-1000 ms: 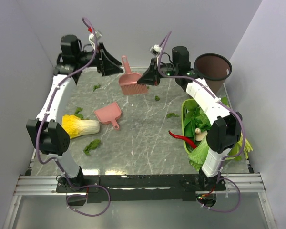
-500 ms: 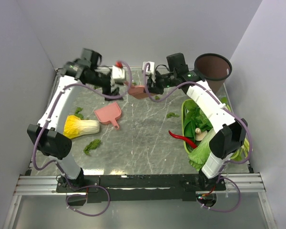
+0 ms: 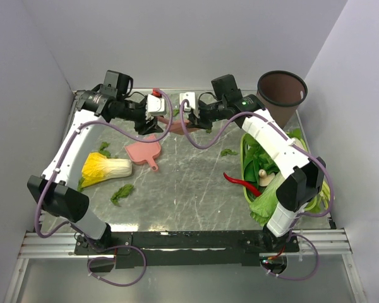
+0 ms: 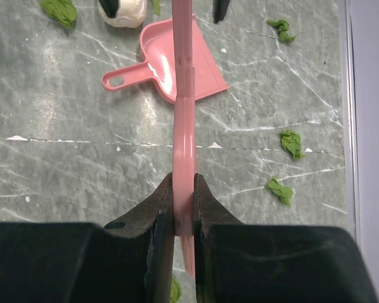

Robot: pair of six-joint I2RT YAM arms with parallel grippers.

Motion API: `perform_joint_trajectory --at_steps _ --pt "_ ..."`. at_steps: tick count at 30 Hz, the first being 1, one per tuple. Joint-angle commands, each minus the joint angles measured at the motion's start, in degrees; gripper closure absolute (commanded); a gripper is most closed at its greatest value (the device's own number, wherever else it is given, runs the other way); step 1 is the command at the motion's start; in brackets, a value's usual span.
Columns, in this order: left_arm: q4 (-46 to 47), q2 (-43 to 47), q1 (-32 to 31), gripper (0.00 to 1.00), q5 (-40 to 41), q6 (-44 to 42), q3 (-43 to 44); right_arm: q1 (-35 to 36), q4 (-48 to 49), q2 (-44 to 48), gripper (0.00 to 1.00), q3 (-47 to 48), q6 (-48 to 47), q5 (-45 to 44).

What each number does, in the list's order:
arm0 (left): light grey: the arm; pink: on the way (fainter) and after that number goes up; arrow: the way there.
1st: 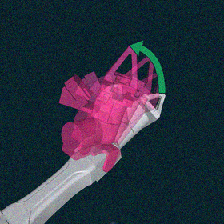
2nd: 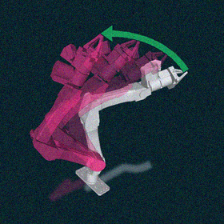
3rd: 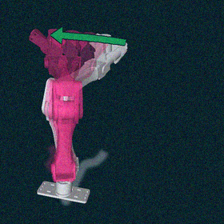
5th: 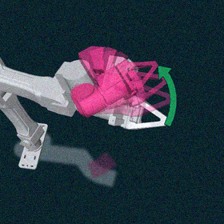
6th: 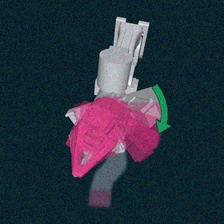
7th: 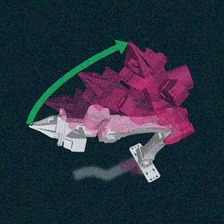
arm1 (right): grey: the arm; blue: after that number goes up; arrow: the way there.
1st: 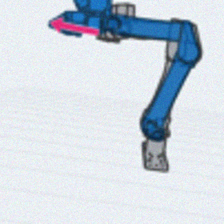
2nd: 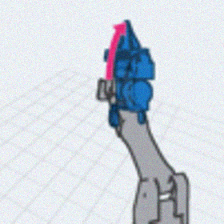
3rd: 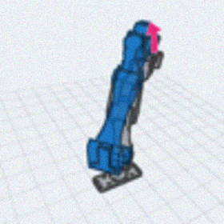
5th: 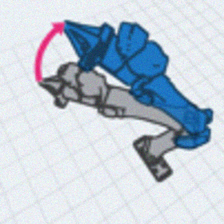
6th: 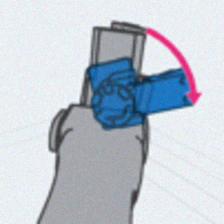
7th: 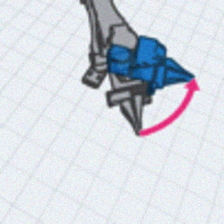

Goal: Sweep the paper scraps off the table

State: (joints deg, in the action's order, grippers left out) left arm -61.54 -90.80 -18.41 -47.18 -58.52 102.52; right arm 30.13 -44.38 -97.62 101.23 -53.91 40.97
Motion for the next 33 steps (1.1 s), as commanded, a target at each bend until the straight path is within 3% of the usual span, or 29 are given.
perform_joint_trajectory --at_steps 1,7,13,15,23,28,33 --pt "3.8 3.1 0.0 0.47 -3.7 2.7 -1.2 -0.2 0.1 1.6 1.0 1.7 -1.9 3.4" --pt "8.0 1.9 2.6 0.61 -11.0 12.2 -3.7 -1.8 -1.8 0.0 1.0 4.1 -1.8 10.6" --pt "6.7 0.2 3.1 0.71 -12.9 11.9 -2.6 -2.9 -3.1 -2.1 1.0 6.3 -0.5 12.4" --pt "7.1 0.3 3.0 0.71 -13.2 12.1 -2.5 -2.8 -3.1 -2.2 1.0 6.4 -0.7 11.6" --pt "14.6 2.6 3.1 0.5 -14.8 18.2 -5.7 -2.7 -3.4 -1.2 1.0 3.6 -0.6 11.0" --pt "12.3 0.8 3.1 0.57 -16.0 18.4 -4.3 -2.7 -2.6 -0.7 1.0 2.8 0.3 10.9" --pt "14.7 1.3 3.1 0.56 -16.7 19.8 -5.4 -2.4 -2.0 -1.0 1.0 2.5 0.6 10.3"
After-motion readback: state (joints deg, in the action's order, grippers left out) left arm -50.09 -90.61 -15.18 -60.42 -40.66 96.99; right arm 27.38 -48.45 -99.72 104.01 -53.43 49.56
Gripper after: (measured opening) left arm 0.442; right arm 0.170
